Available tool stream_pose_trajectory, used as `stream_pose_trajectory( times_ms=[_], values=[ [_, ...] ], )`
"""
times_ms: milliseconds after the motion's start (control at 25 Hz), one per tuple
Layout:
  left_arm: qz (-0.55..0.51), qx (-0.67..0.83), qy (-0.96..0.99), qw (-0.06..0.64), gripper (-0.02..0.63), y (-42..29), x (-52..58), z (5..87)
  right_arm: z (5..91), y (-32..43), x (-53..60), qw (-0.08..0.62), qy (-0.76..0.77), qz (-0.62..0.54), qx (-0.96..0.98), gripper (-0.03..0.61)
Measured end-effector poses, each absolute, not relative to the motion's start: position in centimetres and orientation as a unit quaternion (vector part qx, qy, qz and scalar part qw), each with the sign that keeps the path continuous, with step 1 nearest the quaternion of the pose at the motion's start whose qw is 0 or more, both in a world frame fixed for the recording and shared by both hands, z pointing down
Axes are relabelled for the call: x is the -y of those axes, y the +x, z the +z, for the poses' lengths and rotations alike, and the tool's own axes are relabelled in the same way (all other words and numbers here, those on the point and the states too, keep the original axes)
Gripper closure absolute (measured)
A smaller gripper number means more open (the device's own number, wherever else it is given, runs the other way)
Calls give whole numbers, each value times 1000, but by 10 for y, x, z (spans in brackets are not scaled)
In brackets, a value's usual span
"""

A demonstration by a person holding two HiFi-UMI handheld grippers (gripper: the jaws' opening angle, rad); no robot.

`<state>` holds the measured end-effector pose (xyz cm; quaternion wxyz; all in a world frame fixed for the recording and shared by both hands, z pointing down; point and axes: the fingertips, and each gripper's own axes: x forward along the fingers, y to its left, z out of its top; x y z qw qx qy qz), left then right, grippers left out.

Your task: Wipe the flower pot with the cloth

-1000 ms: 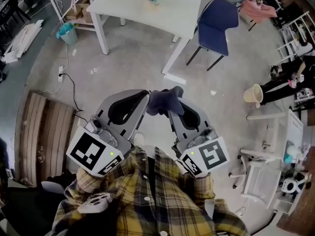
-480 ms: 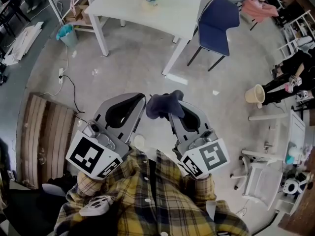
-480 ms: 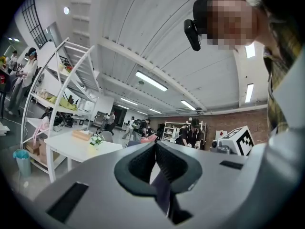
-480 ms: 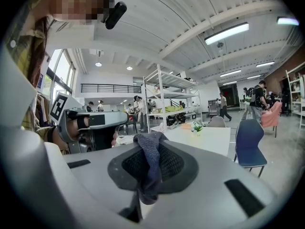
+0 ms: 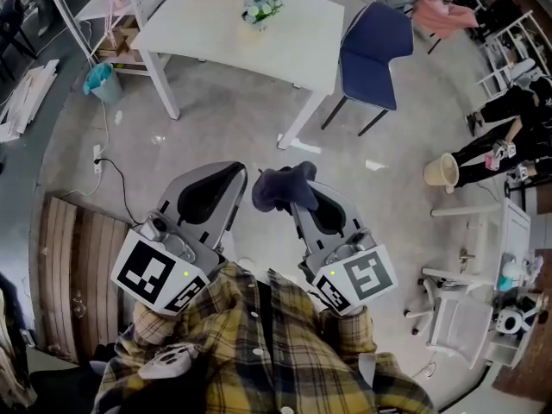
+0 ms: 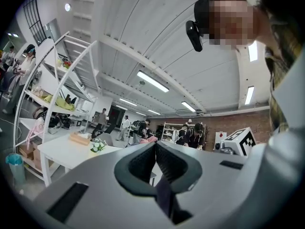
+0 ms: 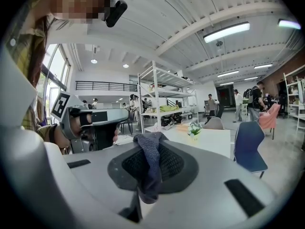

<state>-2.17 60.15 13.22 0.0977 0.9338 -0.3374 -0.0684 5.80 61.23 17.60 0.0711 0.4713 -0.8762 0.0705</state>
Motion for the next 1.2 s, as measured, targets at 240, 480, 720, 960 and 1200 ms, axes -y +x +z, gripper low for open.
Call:
stream_pose_trajectory(
  times_ms=[240,480,720,960,1200],
  values=[
    [-76,325,938,95,604,-45,-528,125,169,37,-540,76,481,65,871,563],
    [-75,322,940,90,604,-75,-472,126,169,16,-482,74,496,63,863,563],
    [-71,314,942,93,604,-96,-436,131,173,1,-446,65,513,69,853,563],
    [-64,302,946,100,604,-98,-412,140,180,1,-422,65,525,78,845,563],
    [-59,305,945,101,604,-96,-369,143,184,11,-380,65,534,85,839,563]
  ],
)
